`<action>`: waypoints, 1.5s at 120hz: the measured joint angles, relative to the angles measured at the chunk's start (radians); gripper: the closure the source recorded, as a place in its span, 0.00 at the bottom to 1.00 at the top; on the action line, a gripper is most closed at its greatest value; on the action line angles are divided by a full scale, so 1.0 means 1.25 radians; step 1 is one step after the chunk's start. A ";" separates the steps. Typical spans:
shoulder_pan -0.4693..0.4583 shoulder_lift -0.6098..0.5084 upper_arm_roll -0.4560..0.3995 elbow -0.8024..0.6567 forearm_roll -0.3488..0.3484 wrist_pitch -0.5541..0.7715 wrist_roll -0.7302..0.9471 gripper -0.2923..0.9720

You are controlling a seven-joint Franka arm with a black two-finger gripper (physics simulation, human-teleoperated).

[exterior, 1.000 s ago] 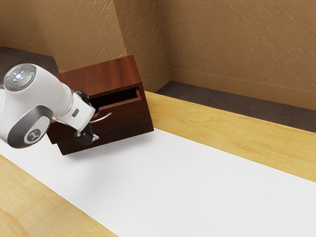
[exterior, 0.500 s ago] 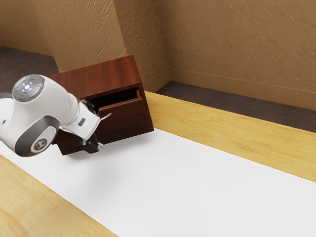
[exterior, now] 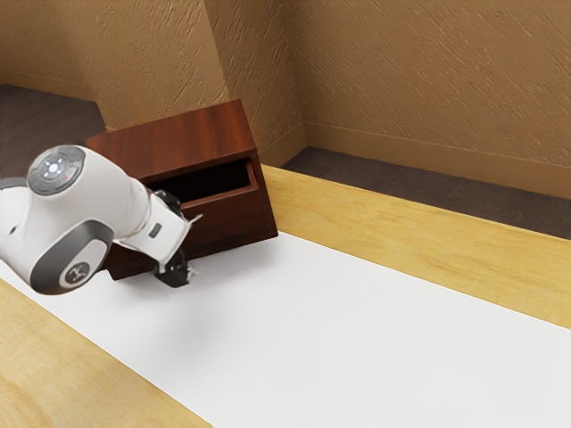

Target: Pull the drawer handle with one arm to open the drawer

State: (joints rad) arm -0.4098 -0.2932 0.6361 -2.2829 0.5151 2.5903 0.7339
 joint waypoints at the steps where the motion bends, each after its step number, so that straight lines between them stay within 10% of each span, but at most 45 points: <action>1: 0.000 0.000 -0.001 -0.001 0.000 0.000 -0.001 0.29; 118: 0.182 -0.016 -0.212 -0.032 -0.142 -0.025 -0.046 0.39; 142: 0.284 -0.043 -0.326 -0.049 -0.146 -0.036 -0.043 0.59; 180: 0.281 -0.111 -0.431 -0.063 -0.073 -0.052 -0.037 0.29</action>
State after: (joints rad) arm -0.0583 -0.4320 0.0968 -2.3614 0.4235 2.5248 0.6873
